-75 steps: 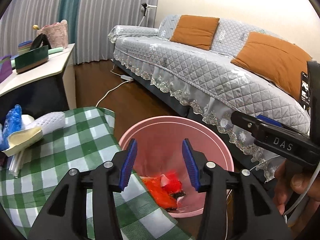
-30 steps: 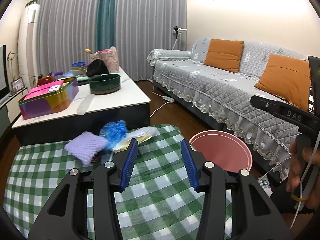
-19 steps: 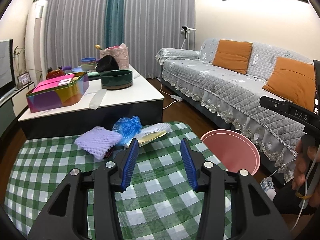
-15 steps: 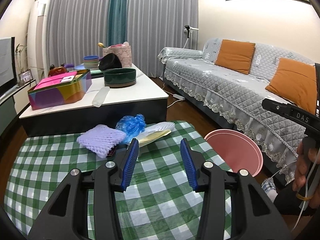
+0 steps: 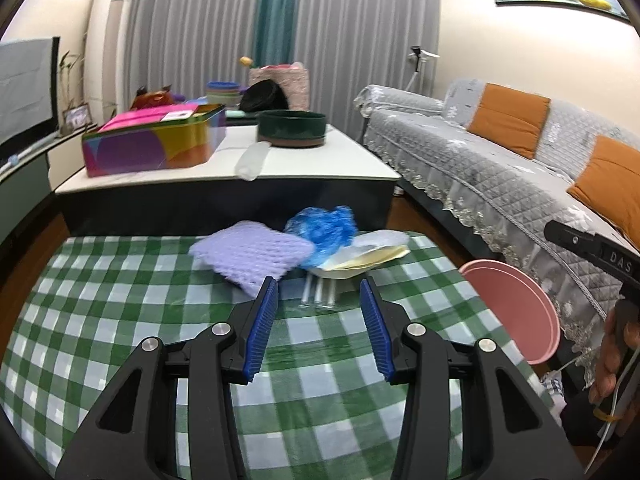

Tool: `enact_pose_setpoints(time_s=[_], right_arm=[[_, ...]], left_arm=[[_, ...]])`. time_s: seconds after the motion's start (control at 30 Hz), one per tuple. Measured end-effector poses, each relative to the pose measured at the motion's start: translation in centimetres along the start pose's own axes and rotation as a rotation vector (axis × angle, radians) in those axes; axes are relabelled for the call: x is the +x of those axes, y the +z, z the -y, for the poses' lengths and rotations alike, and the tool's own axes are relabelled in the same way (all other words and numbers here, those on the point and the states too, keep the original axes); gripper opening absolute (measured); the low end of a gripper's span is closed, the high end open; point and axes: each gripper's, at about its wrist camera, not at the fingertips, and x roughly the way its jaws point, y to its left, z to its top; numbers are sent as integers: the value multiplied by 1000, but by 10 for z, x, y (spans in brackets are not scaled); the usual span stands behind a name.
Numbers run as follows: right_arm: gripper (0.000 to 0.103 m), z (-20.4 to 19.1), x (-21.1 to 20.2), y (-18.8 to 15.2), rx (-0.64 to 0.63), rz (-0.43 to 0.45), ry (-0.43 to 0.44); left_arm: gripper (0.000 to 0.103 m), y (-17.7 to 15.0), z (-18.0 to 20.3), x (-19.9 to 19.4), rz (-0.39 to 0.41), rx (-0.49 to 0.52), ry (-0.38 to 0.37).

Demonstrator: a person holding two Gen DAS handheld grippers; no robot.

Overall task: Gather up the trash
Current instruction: 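Move both open tools back over the checked table, then grasp the white paper packet with green print using the right tool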

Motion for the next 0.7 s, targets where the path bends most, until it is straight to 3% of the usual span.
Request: enact_pose_setpoints(time_s=[0.23, 0.47, 0.7], right_arm=[[79, -24, 34, -6, 7, -49, 54], [79, -32, 72, -8, 102, -107, 129], [79, -41, 117, -14, 196, -177, 183]], left_arm=[[43, 0, -25, 22, -21, -61, 33], [43, 4, -45, 45, -35, -130, 64], [50, 4, -62, 74, -80, -205, 85]])
